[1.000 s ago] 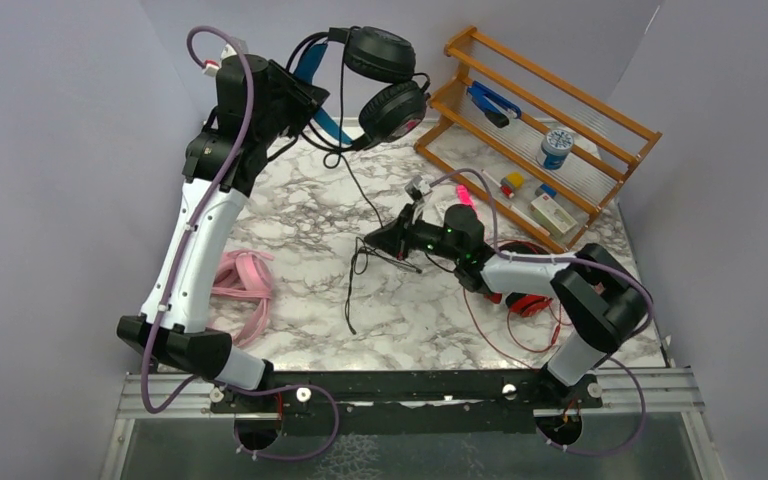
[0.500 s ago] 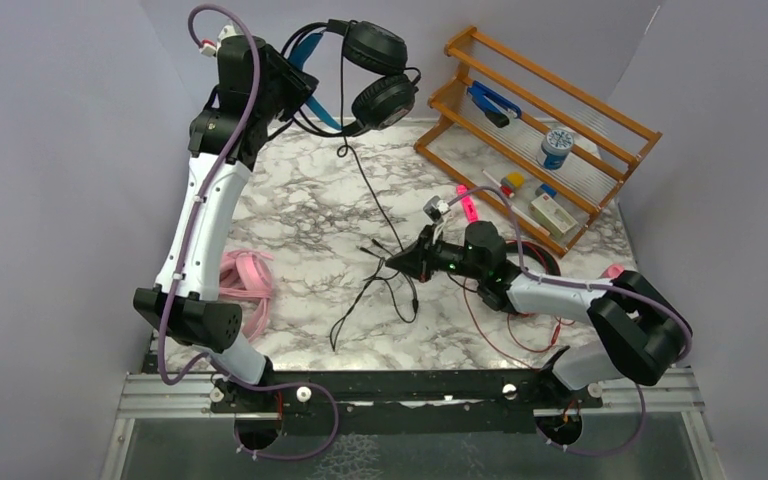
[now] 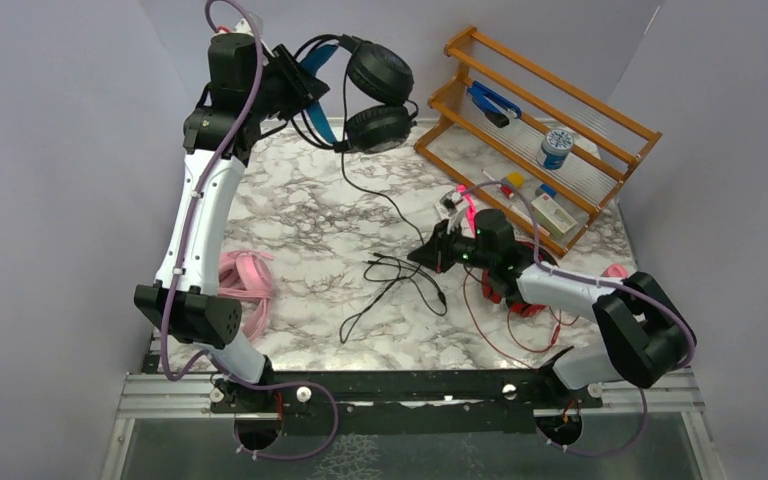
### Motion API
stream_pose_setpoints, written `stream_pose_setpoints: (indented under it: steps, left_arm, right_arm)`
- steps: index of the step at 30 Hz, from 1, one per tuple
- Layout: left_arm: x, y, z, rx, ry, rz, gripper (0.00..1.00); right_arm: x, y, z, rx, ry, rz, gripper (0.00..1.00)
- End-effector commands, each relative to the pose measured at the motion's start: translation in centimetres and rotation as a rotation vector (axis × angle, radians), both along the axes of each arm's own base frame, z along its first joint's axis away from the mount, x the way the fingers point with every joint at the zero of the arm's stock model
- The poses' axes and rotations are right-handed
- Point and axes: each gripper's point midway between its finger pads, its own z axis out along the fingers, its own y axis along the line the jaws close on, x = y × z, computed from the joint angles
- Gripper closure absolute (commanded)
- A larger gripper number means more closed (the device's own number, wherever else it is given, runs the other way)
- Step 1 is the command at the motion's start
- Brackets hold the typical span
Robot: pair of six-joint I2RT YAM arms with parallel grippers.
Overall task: Wrap the headphones
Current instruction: Wrap the headphones cable around the headphones.
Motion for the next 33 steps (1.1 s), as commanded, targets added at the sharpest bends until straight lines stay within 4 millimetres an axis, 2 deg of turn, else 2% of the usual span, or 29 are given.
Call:
stream_pose_setpoints:
  steps: [1,6,11,14,17,20,24,28,30,33]
  left_arm:
    - [-3.6,-3.3,0.0,0.052,-0.097,-0.302,1.00]
    - [-7.0,-6.5,-3.2,0.107,-0.118,-0.509,1.00]
    - [-10.8,-8.3,-7.4,0.349,-0.165,-0.581,1.00]
    - [-11.9,-8.0,-11.2,0.539,-0.132,-0.546,1.00]
    - [-11.5,-5.3,-15.3,0.759,-0.056,-0.416,1.00]
    - [-10.7,-2.7,-17.3,0.914,-0.004,-0.300,1.00]
    - [-9.0,0.8,-17.4,1.009,0.054,-0.058,1.00]
    - [-7.8,1.2,-17.4,1.049,0.054,0.027,1.00]
    - [-7.1,2.1,-17.2,1.075,0.059,0.120,1.00]
    - [-5.8,3.5,-16.9,1.136,0.065,0.266,1.00]
  right_arm:
    - [4.2,-2.2,-0.2,-0.045,0.064,-0.064,1.00]
    - [7.3,-1.4,0.6,-0.090,0.052,-0.017,1.00]
    - [12.1,-2.7,2.5,-0.088,0.135,-0.033,1.00]
    - [14.1,-4.1,3.9,-0.070,0.189,-0.034,1.00]
    - [14.7,-5.0,6.0,-0.084,0.201,-0.022,1.00]
    - [14.0,-5.2,7.8,-0.101,0.208,0.008,1.00]
    - [12.1,-5.2,10.1,-0.097,0.240,0.067,1.00]
    - [10.1,-4.5,12.8,-0.037,0.236,0.150,1.00]
    - [8.9,-3.8,14.3,-0.008,0.230,0.199,1.00]
    - [7.5,-2.9,15.5,0.011,0.232,0.240,1.00]
